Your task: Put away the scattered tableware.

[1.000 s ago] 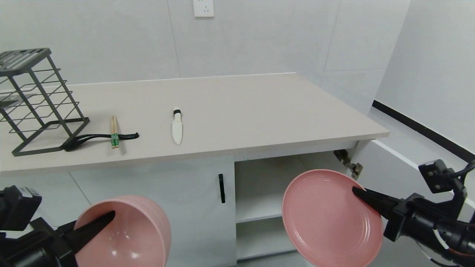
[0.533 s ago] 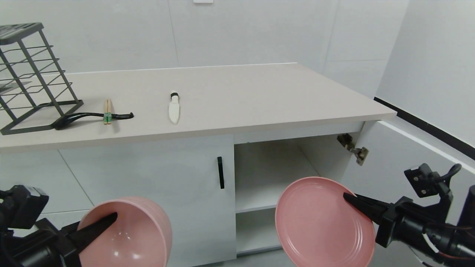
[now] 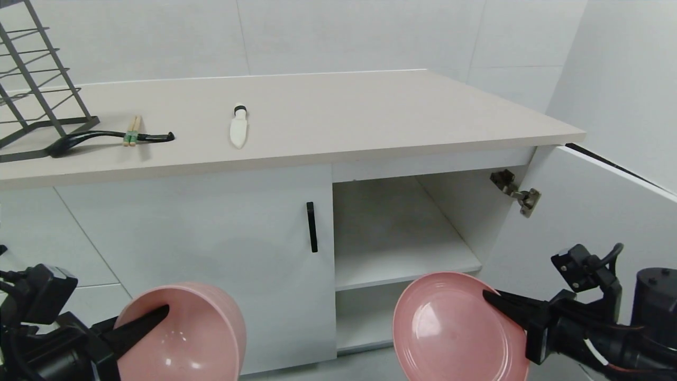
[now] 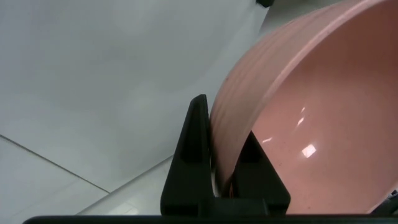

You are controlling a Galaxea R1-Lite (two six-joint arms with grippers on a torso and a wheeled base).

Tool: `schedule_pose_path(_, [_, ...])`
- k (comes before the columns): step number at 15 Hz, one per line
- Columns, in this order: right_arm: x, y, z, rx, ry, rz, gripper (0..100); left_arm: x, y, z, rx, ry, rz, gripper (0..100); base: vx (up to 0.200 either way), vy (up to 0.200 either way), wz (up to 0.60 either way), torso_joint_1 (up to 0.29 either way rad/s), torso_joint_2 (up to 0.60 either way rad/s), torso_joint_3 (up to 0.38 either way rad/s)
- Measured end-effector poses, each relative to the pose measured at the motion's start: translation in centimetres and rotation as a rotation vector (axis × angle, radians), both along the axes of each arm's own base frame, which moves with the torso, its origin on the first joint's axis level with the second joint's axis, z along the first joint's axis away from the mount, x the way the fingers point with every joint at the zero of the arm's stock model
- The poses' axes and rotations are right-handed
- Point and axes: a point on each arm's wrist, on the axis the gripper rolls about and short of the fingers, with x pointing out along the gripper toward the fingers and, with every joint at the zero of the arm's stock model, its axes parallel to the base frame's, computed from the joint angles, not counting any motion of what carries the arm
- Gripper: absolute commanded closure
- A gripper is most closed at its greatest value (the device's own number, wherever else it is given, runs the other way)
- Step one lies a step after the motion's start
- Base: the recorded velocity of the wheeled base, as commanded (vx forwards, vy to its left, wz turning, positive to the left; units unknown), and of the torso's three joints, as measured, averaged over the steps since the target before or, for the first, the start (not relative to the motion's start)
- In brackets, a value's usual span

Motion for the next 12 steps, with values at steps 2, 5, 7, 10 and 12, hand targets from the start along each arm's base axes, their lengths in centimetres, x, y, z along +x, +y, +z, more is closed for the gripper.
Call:
schedule_pose_path(2, [0.4, 0.0, -0.8, -0.070, 0.007, -0.032, 100, 0.0, 0.0, 0.0, 0.000, 0.002, 0.001, 100, 0.000, 0.000, 0.00, 0.000, 0.00, 0.000])
schedule_pose_path(5, [1.9, 0.4, -1.3, -0.042, -0.021, -0.064, 100, 0.0, 0.0, 0.0, 0.000, 0.002, 0.000, 100, 0.000, 0.000, 0.00, 0.000, 0.00, 0.000])
schedule_pose_path(7, [2.9, 0.7, -2.4, -0.031, -0.023, -0.073, 100, 0.0, -0.1, -0.1, 0.000, 0.006, -0.006, 100, 0.000, 0.000, 0.00, 0.000, 0.00, 0.000])
schedule_pose_path(10, [6.0, 1.7, -4.0, 0.001, -0.019, -0.093, 100, 0.2, -0.1, -0.2, 0.000, 0.020, -0.009, 100, 0.000, 0.000, 0.00, 0.000, 0.00, 0.000])
schedule_pose_path(12, [8.2, 2.3, -5.0, 0.033, -0.021, -0.111, 100, 0.3, -0.1, -0.3, 0.001, 0.023, -0.010, 100, 0.000, 0.000, 0.00, 0.000, 0.00, 0.000])
